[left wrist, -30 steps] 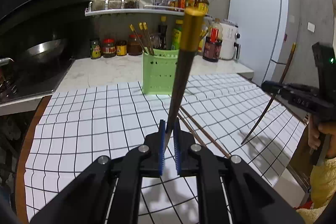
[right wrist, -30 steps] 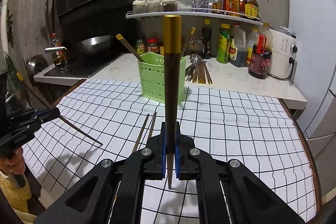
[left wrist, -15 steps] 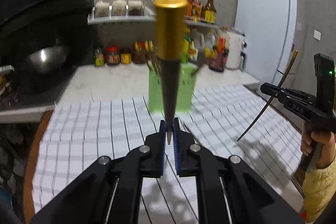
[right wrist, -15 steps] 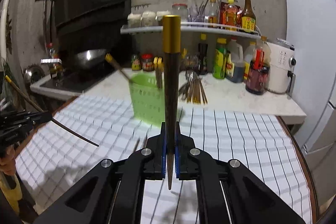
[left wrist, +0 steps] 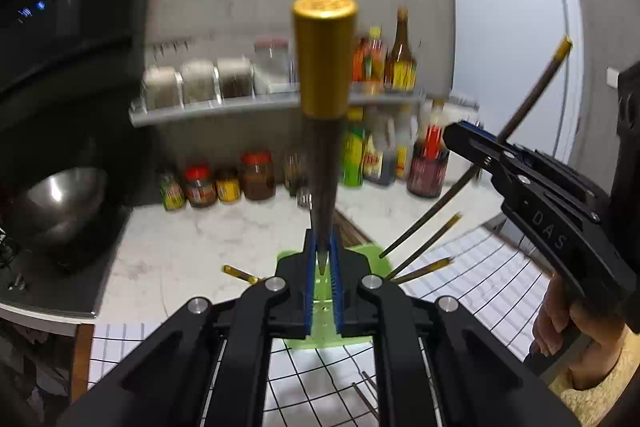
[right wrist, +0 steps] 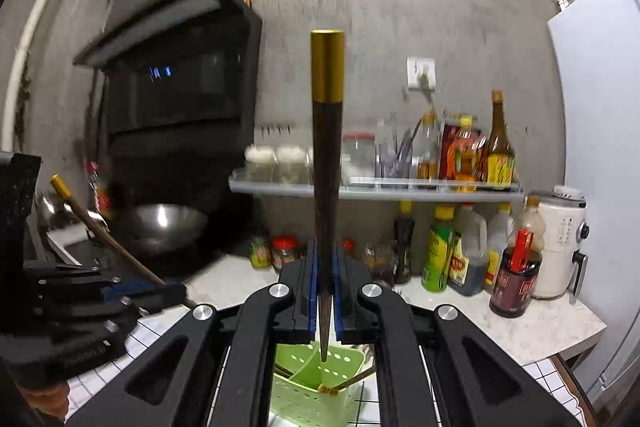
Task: Organize utensils
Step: 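Drop the chopsticks into the green holder by opening both tools, then move both open tools back toward the last two chopsticks on the mat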
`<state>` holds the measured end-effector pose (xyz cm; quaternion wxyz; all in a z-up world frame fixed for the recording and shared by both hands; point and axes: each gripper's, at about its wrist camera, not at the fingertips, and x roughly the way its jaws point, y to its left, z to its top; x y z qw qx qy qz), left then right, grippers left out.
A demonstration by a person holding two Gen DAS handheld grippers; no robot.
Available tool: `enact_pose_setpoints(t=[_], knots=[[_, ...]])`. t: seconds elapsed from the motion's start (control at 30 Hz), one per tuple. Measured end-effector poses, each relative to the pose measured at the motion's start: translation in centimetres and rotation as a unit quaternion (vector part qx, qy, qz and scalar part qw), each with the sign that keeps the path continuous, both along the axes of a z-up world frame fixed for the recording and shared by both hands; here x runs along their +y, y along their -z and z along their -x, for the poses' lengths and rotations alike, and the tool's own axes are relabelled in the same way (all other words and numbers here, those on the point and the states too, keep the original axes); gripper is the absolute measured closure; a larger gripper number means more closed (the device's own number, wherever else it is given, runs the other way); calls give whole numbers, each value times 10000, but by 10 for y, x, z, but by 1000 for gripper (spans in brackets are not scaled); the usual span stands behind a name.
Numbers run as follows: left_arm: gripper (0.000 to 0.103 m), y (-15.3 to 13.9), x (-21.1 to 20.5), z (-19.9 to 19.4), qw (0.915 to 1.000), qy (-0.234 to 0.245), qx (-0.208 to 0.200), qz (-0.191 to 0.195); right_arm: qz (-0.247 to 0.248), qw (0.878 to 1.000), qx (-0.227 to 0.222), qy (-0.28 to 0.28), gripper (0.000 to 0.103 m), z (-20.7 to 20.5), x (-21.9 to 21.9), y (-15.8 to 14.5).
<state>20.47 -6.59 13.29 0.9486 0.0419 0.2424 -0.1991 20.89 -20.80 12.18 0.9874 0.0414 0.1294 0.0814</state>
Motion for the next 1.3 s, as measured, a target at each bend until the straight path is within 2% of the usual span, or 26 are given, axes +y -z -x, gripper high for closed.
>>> enact_pose_setpoints(t=[0.17, 0.27, 0.33, 0.37, 0.4, 0.43, 0.47, 0.63, 0.73, 0.87, 0.93, 1.1, 1.23, 1.3], knots=[[96, 36, -18, -48, 9976, 52, 616, -321, 218, 9972, 719, -41, 96, -37, 8, 34], [96, 51, -22, -61, 9960, 103, 808, -377, 270, 9926, 1171, -182, 93, -51, 12, 47], [94, 54, -22, -65, 9959, 76, 812, -388, 277, 9923, 1186, -229, 85, -48, 12, 47], [87, 53, -21, -67, 9962, 62, 785, -359, 304, 9927, 1153, -188, 74, -45, 12, 45], [81, 49, -18, -63, 9972, 65, 700, -273, 301, 9936, 1079, -169, 68, -40, 10, 42], [67, 43, -14, -57, 9981, 35, 591, -166, 276, 9944, 1006, -165, 62, -34, 8, 37], [61, 37, -11, -52, 9987, 28, 499, -86, 258, 9953, 922, -126, 61, -24, 4, 31], [59, 4, 15, -2, 9997, -175, 27, 153, 179, 9971, 733, -73, 60, 20, -13, 11], [52, 9, 29, 28, 9984, -572, 2, -3, 159, 9967, 795, -40, 56, 61, -22, 14], [52, 51, 46, 75, 9952, -866, 434, -151, 176, 9916, 1277, -121, 55, 108, -26, 49], [52, 80, 53, 96, 9915, -956, 854, -226, 134, 9864, 1622, -221, 55, 126, -26, 72], [52, 137, 62, 142, 9803, -1117, 1597, -321, 57, 9683, 2470, -372, 55, 171, -19, 131], [52, 166, 56, 162, 9721, -1087, 2002, -556, 38, 9566, 2884, -412, 55, 195, -9, 159], [52, 173, 53, 169, 9708, -982, 2121, -540, -2, 9541, 2967, -406, 55, 202, -6, 165]])
